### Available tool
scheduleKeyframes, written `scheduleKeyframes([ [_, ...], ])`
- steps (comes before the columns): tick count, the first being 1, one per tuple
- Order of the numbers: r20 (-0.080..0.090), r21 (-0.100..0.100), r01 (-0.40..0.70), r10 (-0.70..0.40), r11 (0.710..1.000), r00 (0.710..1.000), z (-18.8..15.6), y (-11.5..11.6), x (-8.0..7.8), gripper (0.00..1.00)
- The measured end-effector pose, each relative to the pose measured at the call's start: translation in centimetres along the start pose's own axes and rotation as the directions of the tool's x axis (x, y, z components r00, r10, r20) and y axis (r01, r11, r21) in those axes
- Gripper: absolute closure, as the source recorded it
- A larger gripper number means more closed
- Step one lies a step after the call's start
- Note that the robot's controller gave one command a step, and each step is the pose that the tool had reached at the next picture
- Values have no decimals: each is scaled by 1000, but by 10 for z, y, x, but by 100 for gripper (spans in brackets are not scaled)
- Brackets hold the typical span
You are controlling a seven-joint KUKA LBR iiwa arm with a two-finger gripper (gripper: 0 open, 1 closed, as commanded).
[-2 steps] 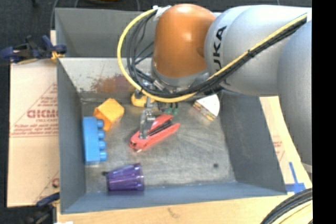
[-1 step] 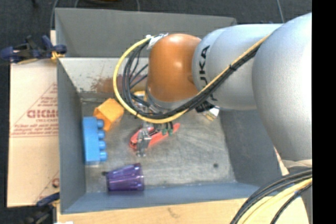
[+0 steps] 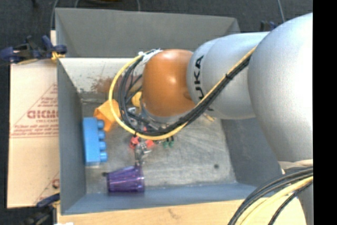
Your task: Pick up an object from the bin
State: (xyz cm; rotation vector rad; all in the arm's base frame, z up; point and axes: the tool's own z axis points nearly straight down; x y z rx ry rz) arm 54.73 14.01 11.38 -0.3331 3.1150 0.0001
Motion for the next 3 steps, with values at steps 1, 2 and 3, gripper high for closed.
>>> scheduleKeyframes([
  [1, -3, -3, 292, -292, 957, 957, 31, -69, -57, 100],
  [2, -3, -3, 290, -291, 957, 957, 30, -69, -57, 100],
  [3, -4, -2, 290, -290, 957, 957, -116, -90, -42, 100],
])
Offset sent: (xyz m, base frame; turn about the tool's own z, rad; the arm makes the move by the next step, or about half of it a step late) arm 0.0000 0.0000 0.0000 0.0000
